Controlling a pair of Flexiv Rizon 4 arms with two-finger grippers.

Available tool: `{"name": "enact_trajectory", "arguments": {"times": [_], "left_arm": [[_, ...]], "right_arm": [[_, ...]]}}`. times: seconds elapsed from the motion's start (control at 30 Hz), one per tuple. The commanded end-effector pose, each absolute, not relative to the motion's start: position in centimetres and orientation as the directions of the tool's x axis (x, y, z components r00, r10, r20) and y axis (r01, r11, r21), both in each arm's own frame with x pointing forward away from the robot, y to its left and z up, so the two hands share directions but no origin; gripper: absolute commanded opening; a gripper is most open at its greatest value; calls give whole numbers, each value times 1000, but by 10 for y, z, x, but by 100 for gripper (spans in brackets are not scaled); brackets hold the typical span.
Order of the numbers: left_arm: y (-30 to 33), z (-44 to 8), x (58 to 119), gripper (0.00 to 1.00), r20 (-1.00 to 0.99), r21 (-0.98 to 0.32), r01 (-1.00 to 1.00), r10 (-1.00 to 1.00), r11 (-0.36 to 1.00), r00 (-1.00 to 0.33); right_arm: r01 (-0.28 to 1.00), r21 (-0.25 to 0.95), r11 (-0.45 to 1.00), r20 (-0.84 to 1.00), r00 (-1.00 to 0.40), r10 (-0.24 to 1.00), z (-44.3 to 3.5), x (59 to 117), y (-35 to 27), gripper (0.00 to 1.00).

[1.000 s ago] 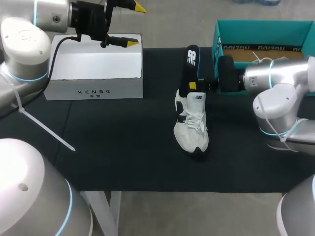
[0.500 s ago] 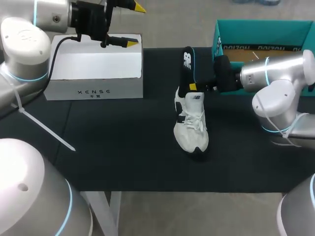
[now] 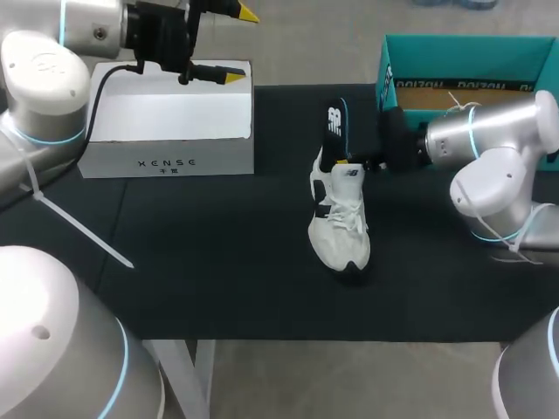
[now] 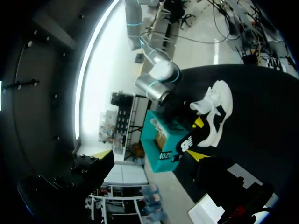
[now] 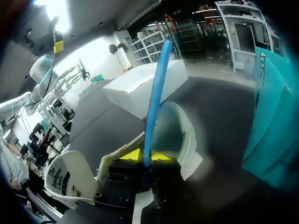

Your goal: Take the shoe out of the shoebox, open the shoe tongue, remove and reinsert the insole, then place the shoe into the shoebox

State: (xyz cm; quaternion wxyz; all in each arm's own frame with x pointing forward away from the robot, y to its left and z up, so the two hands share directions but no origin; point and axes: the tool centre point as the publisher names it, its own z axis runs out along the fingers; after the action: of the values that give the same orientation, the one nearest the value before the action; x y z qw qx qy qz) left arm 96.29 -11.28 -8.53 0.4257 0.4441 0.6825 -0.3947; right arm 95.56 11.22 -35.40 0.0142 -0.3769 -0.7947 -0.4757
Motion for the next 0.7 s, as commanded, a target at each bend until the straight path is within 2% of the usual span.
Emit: {"name": "enact_trajectory", "arguments": {"times": [0.03, 0.3, 0.7], "left_arm": [[-112, -85, 963, 100, -931, -160, 942, 273, 294, -244], [-112, -85, 963, 100, -931, -160, 942, 273, 294, -244], [-112, -85, 963, 100, -931, -160, 942, 273, 294, -244]], "right_arm": [[589, 762, 269, 348, -723, 597, -338, 970, 115, 43], [556, 785, 275, 312, -737, 600, -326, 990, 116, 0], [632, 721, 283, 388, -707, 590, -360, 949, 119, 0]]}}
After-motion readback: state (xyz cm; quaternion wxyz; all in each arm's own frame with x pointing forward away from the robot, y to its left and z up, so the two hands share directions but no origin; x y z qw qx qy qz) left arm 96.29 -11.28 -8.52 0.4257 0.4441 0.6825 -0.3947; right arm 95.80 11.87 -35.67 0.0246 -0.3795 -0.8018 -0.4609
